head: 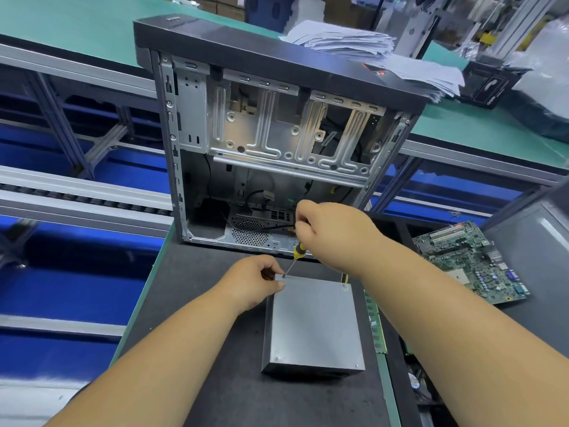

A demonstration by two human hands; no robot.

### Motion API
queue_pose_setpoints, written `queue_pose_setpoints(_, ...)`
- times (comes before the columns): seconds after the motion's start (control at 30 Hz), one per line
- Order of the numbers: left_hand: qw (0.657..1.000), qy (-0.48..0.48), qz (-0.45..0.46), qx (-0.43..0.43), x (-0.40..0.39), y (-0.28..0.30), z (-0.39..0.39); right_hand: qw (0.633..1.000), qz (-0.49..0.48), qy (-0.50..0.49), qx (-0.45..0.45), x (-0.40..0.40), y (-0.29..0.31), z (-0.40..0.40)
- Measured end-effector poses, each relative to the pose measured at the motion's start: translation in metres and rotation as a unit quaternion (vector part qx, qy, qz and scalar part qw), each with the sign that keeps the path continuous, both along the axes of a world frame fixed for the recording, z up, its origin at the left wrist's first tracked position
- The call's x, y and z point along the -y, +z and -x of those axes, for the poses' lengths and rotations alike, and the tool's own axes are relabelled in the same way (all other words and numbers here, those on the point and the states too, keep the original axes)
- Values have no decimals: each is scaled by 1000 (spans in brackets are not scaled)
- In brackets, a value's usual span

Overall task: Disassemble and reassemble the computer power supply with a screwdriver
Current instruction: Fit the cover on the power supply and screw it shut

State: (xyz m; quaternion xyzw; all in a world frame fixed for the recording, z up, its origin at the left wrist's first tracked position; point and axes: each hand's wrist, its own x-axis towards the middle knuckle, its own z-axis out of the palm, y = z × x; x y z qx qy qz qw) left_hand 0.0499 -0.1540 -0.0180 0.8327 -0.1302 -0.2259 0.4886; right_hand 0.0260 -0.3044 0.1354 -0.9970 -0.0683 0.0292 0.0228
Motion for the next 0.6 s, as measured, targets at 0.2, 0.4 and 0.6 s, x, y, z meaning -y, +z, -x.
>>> queue_pose_setpoints(0.2,1000,1,-7,-2,0,2,0,1000,-11,16,-18,1,12,-2)
queue_pose_setpoints(0.4,1000,4,-2,-9,0,3,1,999,-40,10,-19,4,2,4)
queue_pose_setpoints(0.6,1000,-3,-11,-5,0,7,1,998,60,-4,5,1,2,4)
